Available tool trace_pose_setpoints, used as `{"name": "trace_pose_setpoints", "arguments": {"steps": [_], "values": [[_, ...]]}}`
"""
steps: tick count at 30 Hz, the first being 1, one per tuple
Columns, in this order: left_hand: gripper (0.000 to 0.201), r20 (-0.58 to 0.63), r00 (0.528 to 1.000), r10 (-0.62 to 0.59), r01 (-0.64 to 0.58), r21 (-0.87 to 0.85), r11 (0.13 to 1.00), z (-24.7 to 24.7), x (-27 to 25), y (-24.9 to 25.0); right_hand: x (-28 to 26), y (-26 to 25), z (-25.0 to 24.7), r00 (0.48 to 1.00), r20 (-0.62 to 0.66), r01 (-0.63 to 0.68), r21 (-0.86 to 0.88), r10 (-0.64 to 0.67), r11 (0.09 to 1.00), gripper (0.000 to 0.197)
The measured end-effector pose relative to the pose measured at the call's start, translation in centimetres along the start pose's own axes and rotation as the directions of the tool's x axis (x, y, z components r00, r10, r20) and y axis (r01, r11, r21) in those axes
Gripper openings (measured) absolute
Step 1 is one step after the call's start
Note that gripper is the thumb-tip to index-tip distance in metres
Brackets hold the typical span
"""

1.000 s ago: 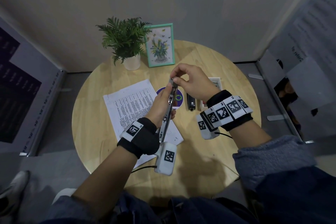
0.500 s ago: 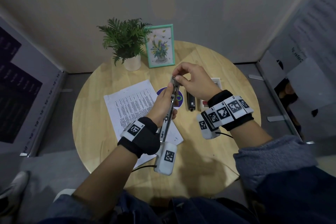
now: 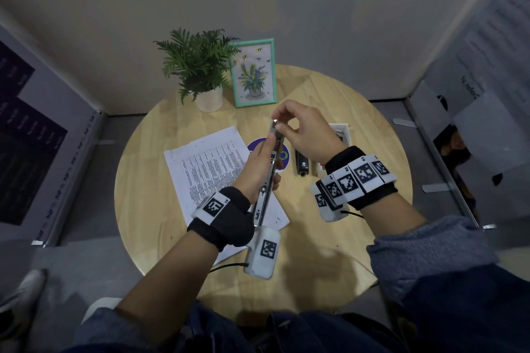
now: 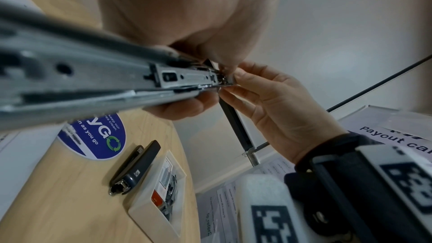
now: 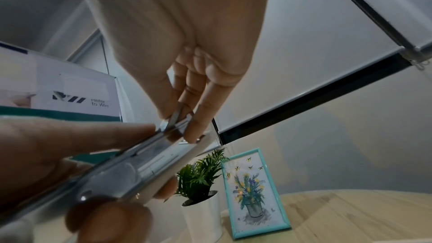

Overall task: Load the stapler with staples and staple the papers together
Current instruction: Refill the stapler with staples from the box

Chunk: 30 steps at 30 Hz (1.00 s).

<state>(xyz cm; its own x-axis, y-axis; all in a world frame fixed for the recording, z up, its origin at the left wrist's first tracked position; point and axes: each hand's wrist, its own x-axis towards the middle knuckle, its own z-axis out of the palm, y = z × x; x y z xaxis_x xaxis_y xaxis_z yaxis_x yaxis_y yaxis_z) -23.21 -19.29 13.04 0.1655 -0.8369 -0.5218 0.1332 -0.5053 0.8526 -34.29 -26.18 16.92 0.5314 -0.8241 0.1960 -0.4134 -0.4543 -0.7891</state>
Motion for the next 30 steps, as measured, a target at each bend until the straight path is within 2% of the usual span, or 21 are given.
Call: {"name": "trace_pose_setpoints", "arguments": {"steps": [6,9,15,20,24,28,30], "values": [[0.048,0.004,1.0,0.008,-0.008,-0.084,0.996,0.3,0.0,0.2,-0.3,0.1,0.4,0.996,-0.039,0.071,-0.074,-0.074,0.995,0.005],[0.046,0.04,0.998,-0.042,0.048,-0.182,0.982,0.2,-0.1,0.8,-0.3,0.1,1.0,0.991,-0.106,0.072,-0.041,-0.076,0.997,0.003],[0.037,0.132,0.988,-0.076,0.104,-0.215,0.971,-0.5,-0.3,0.6,0.5,0.2,1.6,0.968,-0.247,-0.037,0.001,0.037,0.999,0.002],[0.036,0.141,0.987,-0.079,0.103,-0.174,0.979,-0.8,-0.5,-0.4,0.9,0.7,2.1,0.956,-0.246,-0.168,-0.011,0.16,0.986,0.008],[0.036,0.145,0.985,-0.097,0.127,-0.217,0.968,-1.3,-0.5,-0.8,0.4,0.6,2.8,0.941,-0.256,-0.215,0.052,0.222,0.975,0.004],[0.034,0.148,0.981,-0.128,0.177,-0.398,0.9,-3.1,-0.4,-1.1,-0.6,1.2,3.8,0.935,-0.183,-0.269,0.186,0.302,0.945,0.009],[0.034,0.113,0.988,-0.109,0.151,-0.506,0.849,-4.4,-0.1,-1.2,-1.5,1.3,4.4,0.933,-0.01,-0.348,0.244,0.361,0.905,0.007]]}}
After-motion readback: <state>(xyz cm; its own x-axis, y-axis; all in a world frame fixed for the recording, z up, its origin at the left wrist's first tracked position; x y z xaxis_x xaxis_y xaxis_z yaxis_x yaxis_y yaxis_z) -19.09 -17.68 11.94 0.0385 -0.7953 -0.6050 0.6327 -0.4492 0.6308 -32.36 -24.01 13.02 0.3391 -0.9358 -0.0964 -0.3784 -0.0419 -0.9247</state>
